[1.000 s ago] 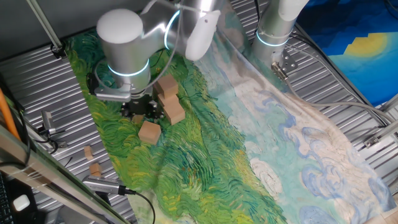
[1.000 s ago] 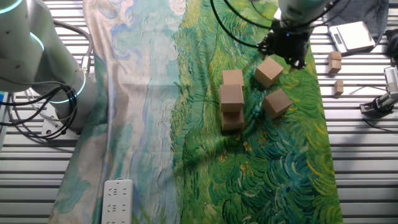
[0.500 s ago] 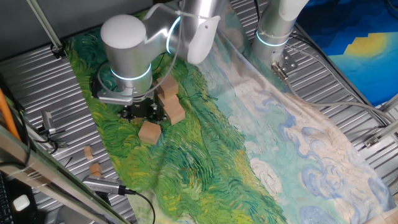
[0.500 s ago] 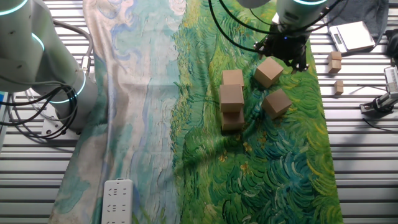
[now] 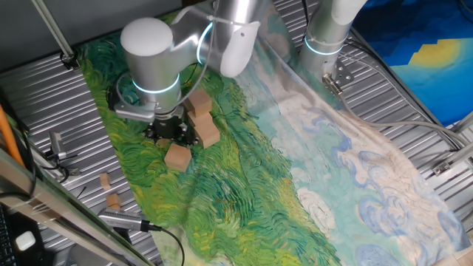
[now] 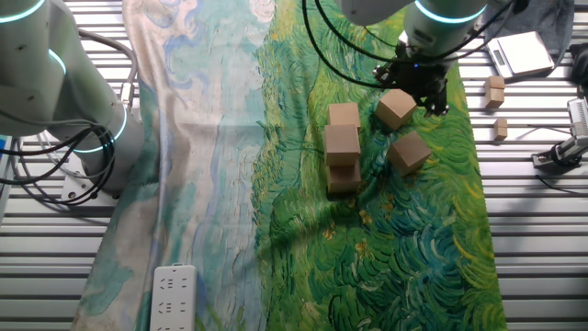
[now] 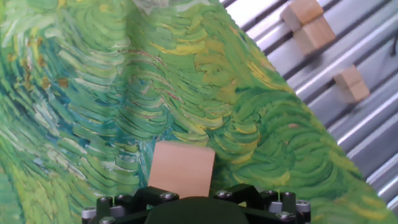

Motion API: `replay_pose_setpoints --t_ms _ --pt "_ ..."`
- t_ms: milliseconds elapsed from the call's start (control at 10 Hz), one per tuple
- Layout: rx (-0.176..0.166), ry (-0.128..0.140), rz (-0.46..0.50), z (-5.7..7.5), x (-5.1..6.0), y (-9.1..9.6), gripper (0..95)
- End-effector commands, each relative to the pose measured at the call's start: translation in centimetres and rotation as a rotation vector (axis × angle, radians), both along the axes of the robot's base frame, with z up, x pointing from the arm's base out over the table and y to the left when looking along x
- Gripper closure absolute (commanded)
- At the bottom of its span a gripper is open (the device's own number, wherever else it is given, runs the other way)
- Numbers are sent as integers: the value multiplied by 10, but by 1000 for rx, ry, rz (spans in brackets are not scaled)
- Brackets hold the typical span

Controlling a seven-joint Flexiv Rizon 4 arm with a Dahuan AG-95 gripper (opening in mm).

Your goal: Stack the blocks into a pyramid shape

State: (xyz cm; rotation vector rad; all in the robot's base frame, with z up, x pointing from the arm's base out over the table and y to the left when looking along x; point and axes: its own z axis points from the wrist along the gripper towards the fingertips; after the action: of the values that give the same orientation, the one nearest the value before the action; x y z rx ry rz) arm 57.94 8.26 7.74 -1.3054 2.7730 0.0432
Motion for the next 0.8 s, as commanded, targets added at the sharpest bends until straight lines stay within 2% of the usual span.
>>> replay_pose_setpoints --t_ms 100,400,800 --pt "14 5 -73 -2 -2 -2 0" --pt "23 6 -110 -4 -4 -1 0" --pt "16 2 -116 -10 -9 8 0"
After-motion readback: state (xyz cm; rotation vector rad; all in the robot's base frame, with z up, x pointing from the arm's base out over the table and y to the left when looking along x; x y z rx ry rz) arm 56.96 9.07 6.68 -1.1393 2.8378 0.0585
